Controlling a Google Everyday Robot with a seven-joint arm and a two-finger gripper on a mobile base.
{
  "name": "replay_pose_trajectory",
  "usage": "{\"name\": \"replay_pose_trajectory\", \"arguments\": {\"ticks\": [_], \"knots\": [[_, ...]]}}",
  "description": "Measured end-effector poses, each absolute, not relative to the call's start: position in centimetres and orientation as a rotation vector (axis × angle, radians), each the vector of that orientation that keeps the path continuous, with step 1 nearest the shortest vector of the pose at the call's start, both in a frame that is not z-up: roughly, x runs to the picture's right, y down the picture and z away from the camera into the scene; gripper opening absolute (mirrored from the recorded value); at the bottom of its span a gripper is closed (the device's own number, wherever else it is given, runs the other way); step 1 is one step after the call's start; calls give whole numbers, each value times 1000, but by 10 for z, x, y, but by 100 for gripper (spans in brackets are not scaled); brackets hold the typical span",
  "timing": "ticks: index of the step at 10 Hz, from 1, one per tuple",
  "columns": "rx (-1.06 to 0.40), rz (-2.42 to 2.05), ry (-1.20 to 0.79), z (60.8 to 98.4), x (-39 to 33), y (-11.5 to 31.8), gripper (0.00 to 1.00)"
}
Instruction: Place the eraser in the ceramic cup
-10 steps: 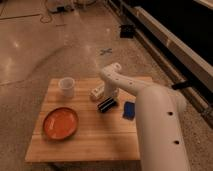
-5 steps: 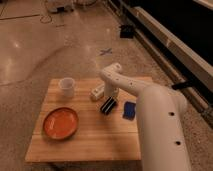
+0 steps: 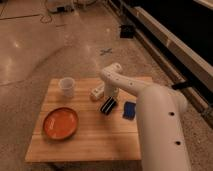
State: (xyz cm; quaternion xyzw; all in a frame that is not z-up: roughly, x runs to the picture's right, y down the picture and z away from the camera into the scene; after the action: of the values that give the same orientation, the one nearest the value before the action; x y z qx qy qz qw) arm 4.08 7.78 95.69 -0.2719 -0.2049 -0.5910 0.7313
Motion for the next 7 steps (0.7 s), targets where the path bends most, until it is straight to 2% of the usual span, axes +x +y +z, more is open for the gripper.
{"name": "replay_pose_trajectory", "arguments": {"ticks": [1, 5, 7], "knots": [[-598, -1301, -451, 957, 41, 77, 36], [-564, -1326, -497, 956, 37, 74, 1], [-533, -1343, -508, 952, 31, 66, 0]]}}
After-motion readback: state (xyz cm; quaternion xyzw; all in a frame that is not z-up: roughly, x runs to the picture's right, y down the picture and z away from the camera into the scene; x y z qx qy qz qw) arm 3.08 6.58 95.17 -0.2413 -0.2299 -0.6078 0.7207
